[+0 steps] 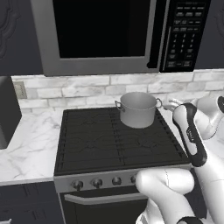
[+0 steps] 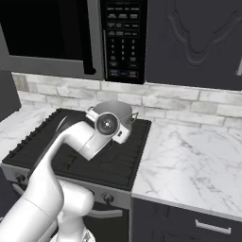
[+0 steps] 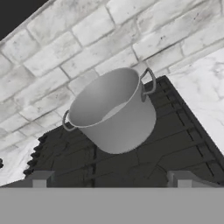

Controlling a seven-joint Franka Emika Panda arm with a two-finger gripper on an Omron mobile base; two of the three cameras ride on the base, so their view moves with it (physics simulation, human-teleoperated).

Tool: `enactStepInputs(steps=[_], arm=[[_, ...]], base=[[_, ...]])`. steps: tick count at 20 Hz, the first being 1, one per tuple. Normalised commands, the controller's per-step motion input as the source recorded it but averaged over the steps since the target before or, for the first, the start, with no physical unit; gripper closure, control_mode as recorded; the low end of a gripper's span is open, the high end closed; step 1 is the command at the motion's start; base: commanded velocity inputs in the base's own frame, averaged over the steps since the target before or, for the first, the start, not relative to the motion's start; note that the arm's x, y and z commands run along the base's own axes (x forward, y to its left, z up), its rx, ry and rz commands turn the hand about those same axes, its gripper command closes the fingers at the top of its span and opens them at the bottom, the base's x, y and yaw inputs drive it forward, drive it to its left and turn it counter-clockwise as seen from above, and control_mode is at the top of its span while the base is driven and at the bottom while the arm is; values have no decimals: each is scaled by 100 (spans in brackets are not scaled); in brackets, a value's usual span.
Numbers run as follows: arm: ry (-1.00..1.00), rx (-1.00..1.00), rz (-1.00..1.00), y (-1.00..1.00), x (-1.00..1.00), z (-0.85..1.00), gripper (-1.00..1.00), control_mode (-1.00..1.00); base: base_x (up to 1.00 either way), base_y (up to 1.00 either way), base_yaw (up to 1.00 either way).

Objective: Move the pot and pan from the stove into the sink.

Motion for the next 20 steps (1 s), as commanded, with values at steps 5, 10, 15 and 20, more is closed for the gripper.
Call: enactStepInputs(steps=[5,10,15,20], arm=[[4,20,0,-16,0,3,-100,-100],[-1,10,0,-3,0,0,-100,-100],[0,2,0,11,21,0,-100,-100],[3,0,-2,21,40,-1,-100,-100]], base=[[0,0,0],[0,0,0],[0,0,0],[0,0,0]])
